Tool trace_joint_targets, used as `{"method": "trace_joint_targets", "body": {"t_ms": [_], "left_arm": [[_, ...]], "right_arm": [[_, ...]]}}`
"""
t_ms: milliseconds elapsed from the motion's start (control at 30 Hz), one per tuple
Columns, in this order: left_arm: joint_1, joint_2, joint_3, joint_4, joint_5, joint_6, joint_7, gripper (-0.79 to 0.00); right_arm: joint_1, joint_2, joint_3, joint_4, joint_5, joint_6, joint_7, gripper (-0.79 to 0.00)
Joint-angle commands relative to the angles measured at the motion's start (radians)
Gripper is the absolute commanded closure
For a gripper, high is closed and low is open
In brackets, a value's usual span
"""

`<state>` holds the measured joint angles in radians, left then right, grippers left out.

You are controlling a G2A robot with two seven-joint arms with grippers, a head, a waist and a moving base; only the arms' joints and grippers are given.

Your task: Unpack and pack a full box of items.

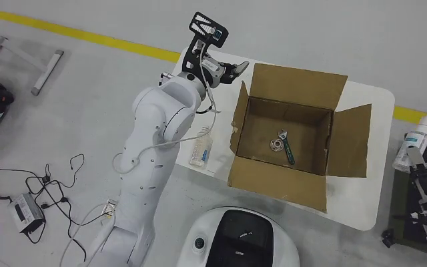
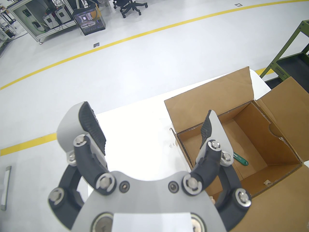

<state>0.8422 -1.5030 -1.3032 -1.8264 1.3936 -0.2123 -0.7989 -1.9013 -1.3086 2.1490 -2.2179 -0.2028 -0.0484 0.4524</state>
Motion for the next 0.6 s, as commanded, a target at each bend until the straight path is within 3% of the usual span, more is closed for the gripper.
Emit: {"method": "trace_joint_targets", "body": {"t_ms": [0,300,567], "left_arm": [[0.000,0.000,0.000,0.000,0.000,0.000,0.000,-0.785],[0.000,0.000,0.000,0.000,0.000,0.000,0.000,-0.785],[0.000,0.000,0.000,0.000,0.000,0.000,0.000,-0.785]], "right_arm": [[-0.023,-0.001,0.017,0.006,-0.003,-0.007,0.001,0.000],[-0.127,-0.008,0.063,0.061,-0.004,-0.041,-0.003,0.000],[-0.192,-0.016,0.018,0.133,-0.063,-0.061,-0.009,0.000]]}}
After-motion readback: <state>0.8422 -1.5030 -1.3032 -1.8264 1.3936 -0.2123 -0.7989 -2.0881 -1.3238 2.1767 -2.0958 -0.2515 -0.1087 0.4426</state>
